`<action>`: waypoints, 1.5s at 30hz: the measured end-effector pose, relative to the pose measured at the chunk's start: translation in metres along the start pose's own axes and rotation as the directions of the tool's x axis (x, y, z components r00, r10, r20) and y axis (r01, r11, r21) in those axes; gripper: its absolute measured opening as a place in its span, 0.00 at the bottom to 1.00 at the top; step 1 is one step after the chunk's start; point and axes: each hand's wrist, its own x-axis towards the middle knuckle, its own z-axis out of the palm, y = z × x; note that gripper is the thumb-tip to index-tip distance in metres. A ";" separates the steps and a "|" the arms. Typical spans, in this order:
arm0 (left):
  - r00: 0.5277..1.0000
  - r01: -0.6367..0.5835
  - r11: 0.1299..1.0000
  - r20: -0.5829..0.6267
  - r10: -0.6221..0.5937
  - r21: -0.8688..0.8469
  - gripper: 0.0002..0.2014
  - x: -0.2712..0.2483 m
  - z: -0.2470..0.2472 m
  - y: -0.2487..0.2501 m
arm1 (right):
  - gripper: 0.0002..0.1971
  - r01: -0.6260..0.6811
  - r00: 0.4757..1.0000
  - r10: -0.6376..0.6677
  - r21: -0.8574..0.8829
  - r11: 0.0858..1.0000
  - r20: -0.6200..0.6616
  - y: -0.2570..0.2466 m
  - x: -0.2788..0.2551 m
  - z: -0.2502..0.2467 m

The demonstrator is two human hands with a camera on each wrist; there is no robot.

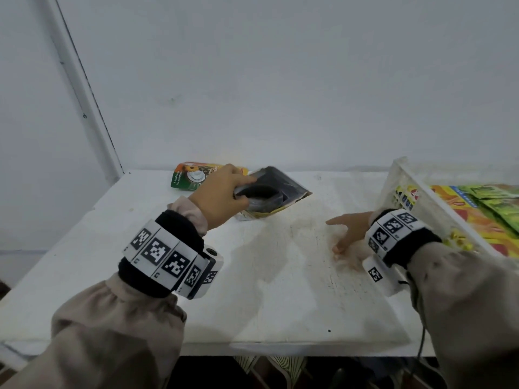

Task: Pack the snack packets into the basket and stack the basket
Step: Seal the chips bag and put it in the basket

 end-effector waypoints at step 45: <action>0.999 -0.035 0.960 0.009 0.039 -0.277 0.30 0.001 -0.002 -0.007 | 0.16 0.508 -0.084 -0.657 -0.599 0.619 -0.749 -0.095 -0.040 -0.029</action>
